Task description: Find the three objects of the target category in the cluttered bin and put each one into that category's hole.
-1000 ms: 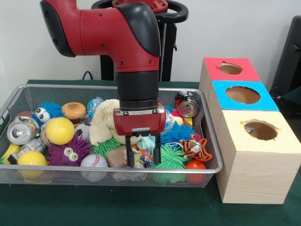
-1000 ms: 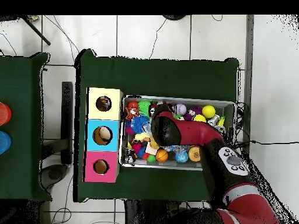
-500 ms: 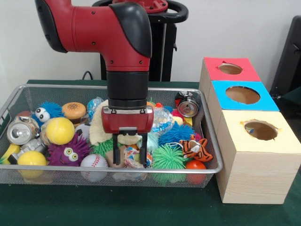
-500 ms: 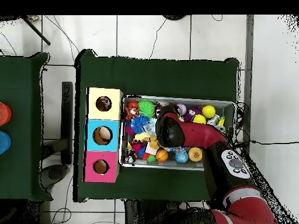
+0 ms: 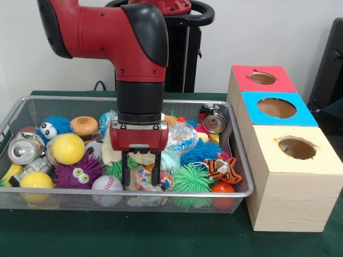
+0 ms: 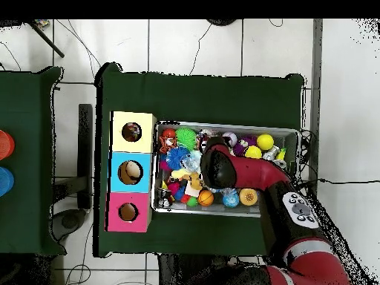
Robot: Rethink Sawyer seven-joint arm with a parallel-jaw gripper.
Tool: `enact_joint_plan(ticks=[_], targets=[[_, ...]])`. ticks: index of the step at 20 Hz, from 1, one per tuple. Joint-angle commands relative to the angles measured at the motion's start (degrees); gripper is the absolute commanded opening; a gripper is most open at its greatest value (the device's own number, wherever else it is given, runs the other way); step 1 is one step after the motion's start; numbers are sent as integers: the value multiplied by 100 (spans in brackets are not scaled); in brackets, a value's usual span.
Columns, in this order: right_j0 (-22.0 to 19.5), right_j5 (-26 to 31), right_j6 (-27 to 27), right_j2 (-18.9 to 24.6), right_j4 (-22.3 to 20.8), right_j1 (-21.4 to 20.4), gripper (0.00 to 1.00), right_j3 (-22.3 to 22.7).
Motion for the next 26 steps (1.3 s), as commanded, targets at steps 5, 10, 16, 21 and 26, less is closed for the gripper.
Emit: enact_joint_plan(ticks=[5, 10, 16, 21, 26], targets=[[-456, 829, 192, 868, 31, 389, 100, -101], [-634, 831, 78, 1225, -63, 461, 100, -52], [-697, 901, 13, 1384, -118, 545, 100, -99], [-672, 872, -12, 1410, -194, 559, 100, -136], [-565, 734, 138, 1273, -173, 549, 0, -223]])
